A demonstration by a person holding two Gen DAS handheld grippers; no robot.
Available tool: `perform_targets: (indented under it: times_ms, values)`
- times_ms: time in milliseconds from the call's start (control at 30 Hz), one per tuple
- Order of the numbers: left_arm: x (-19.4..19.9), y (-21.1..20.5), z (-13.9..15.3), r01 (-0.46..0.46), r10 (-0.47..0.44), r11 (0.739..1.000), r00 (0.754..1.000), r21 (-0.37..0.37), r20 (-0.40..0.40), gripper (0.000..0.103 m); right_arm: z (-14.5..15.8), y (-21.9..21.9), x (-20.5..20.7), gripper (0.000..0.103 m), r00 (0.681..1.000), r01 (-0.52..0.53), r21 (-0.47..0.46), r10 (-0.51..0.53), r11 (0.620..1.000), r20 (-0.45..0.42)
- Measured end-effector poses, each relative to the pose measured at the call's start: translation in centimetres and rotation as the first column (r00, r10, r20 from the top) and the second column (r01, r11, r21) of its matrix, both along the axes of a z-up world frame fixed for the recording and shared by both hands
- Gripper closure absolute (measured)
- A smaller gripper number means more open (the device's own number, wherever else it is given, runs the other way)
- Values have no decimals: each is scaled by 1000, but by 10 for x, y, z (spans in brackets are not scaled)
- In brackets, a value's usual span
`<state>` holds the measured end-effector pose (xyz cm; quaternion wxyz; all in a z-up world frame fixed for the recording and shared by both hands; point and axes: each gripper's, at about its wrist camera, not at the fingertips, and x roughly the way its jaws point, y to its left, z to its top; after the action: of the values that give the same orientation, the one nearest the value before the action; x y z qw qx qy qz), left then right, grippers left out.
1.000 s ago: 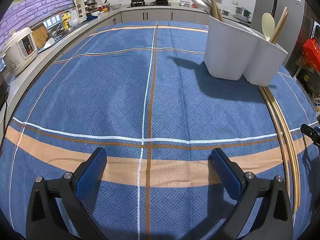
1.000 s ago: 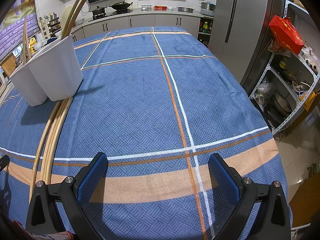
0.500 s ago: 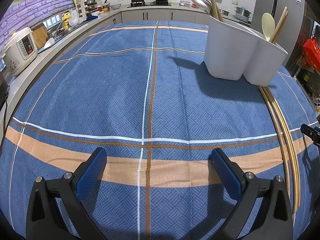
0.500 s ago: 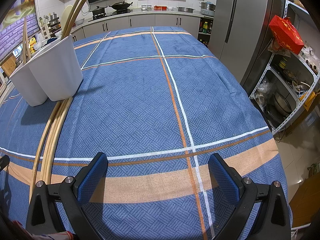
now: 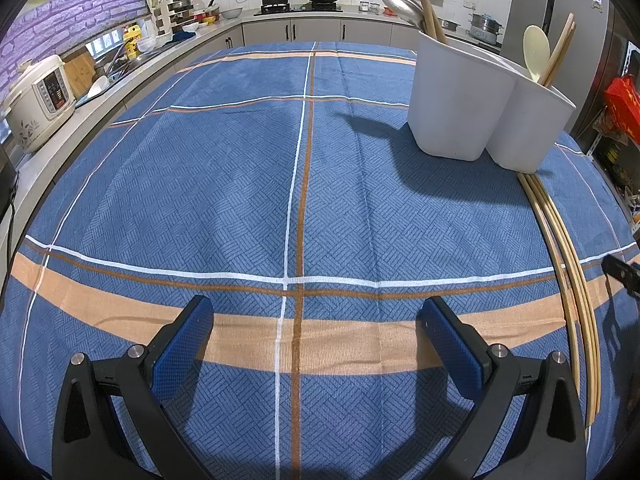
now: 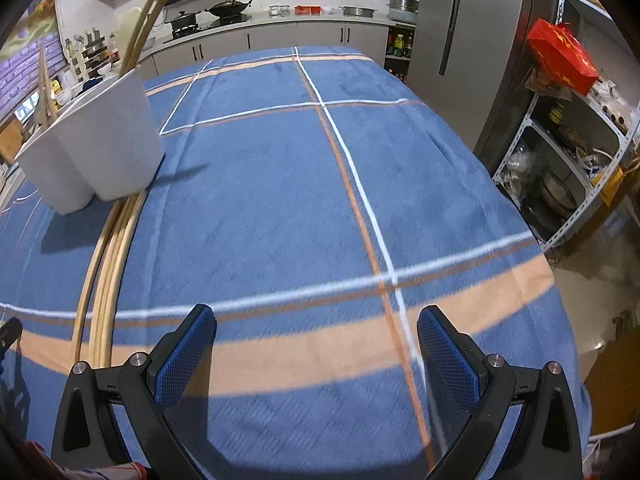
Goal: Organize utensils
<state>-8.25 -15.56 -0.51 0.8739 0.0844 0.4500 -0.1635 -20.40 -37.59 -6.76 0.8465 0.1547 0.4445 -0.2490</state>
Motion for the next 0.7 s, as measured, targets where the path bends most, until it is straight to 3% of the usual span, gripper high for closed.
perform_targets:
  times_ms: [133,267,433,567,700]
  values:
    - [-3,1,7,-7,7,1000,1000,8,5,1,3,9,-14,0,1000,6,40,-5,999,-27]
    - [-21,5,39,-3,5,1000,996,-25,95,1,14,8,-37,3,995,100,99,-100,990,-2]
    - [-49,15,91,-9,29,996,977,-91,211,1,49,17,-66,3,978,159,64,-166,985,124]
    - [-65,27,113,-26,59,988,974,-150,219,1,83,34,-91,3,945,186,1,-179,983,273]
    - [-78,41,125,-37,80,980,972,-193,220,1,95,41,-104,3,911,170,48,-176,984,372]
